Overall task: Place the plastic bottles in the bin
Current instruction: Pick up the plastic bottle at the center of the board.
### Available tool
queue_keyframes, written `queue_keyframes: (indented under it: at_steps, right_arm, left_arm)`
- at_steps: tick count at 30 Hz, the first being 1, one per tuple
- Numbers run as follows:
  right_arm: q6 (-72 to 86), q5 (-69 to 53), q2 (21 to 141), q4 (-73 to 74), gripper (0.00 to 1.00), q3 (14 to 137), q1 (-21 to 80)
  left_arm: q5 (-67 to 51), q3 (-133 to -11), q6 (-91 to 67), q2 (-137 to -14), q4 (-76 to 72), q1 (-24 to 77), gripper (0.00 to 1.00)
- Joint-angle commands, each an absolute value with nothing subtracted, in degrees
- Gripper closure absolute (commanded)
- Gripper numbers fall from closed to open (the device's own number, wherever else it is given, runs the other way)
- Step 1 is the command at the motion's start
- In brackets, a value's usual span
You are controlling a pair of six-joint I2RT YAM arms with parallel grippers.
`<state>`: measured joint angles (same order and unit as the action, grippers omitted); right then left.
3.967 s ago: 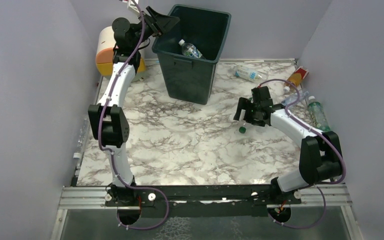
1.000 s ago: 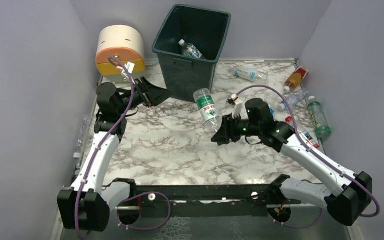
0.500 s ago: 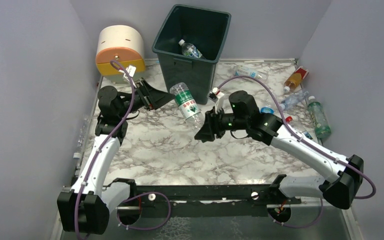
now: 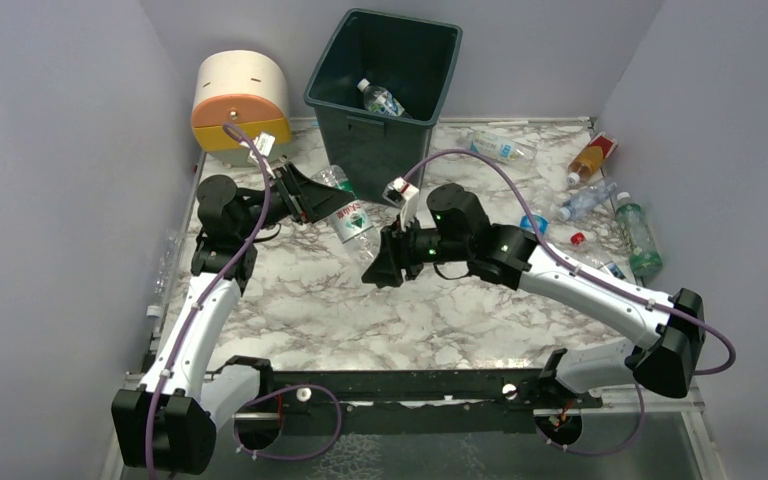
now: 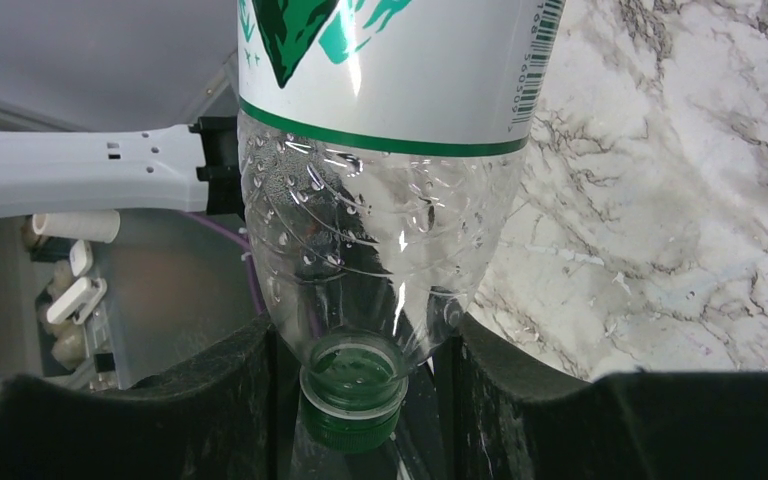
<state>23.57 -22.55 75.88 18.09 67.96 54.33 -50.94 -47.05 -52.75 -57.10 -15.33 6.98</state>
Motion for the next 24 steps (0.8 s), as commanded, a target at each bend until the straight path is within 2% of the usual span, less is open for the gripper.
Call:
queue_keyframes:
  at_steps: [1,5,10,14,18,21,24]
  right_arm:
    - [23.8,-20.1,77.1,15.0,0.52,69.7,55.7]
    - [23.9,-18.9,77.0,15.1,0.52,69.7,55.9]
    - [23.8,-18.0,76.6,15.5,0.5,69.6,55.9]
    - [24.0,-17.9,76.6,15.4,0.47,69.4,55.9]
    - [24.1,-18.0,76.4,15.4,0.42,69.3,55.8]
    - [24.1,-17.7,76.2,15.8,0.34,69.3,55.9]
    - [24.1,-16.3,75.4,16.9,0.14,69.2,55.9]
  left_arm:
    - [-50.7,-46.8,-53.1,-55.7,-17.1,7.8,0.04]
    - [-50.8,-46.6,-53.3,-55.7,-17.1,7.9,0.13]
    - [-50.6,-46.3,-53.5,-55.5,-17.1,8.0,0.19]
    - [-50.5,-46.2,-53.6,-55.6,-17.1,8.0,0.3]
    - [-50.5,-46.4,-53.7,-55.7,-17.2,8.0,0.31]
    - [-50.3,-46.9,-53.7,-56.0,-17.1,8.0,0.31]
    - [-50.3,-48.2,-53.5,-56.8,-17.3,8.0,0.31]
